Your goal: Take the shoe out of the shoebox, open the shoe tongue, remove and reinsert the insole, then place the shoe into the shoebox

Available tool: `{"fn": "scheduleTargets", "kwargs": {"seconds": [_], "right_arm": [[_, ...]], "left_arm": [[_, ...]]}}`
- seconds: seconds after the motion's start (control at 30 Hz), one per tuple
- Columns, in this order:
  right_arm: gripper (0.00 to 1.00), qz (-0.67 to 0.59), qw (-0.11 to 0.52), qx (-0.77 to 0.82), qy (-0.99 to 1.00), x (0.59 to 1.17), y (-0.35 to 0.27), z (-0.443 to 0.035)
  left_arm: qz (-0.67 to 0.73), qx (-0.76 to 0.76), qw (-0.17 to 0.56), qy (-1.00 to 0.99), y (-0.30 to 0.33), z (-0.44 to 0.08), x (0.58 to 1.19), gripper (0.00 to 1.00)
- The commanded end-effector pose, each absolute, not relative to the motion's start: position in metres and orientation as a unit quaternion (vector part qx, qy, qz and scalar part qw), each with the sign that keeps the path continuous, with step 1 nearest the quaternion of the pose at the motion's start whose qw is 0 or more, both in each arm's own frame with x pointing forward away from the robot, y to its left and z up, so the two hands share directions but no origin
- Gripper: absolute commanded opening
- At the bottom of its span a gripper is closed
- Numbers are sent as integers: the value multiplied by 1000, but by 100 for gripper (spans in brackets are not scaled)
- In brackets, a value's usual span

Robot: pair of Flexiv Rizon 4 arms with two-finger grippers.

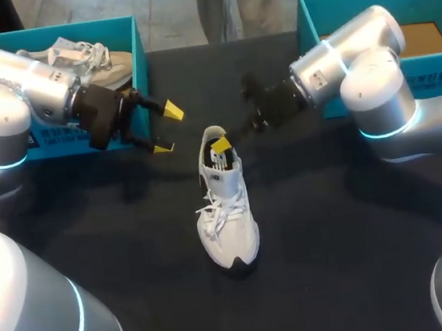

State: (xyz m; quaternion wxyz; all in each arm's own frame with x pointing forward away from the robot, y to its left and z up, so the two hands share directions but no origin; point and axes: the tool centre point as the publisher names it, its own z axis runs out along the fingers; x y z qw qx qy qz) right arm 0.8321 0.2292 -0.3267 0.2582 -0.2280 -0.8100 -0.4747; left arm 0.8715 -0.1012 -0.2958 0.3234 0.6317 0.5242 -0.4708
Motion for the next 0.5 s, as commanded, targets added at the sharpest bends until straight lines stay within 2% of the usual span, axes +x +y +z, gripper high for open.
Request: {"fn": "scheduleTargets", "kwargs": {"seconds": [0.03, 0.17, 0.2, 0.27, 0.3, 0.5], "right_arm": [[34, -471, 253, -230, -813, 834, 224, -320], [29, -470, 251, -230, -814, 837, 223, -321], [23, -470, 251, -230, -814, 838, 223, -322], [2, -468, 253, -229, -815, 840, 224, -324], [0, -467, 254, -229, -815, 840, 225, -325], [0, -461, 257, -216, -821, 848, 231, -327]], "left_arm": [[-469, 633, 325, 524, -103, -295, 871, 100], [-467, 634, 326, 524, -102, -294, 872, 100], [-467, 634, 326, 524, -102, -294, 872, 100], [-466, 634, 326, 524, -102, -294, 872, 100], [-466, 634, 326, 524, -102, -294, 872, 100], [-466, 633, 325, 526, -101, -295, 870, 100]]}}
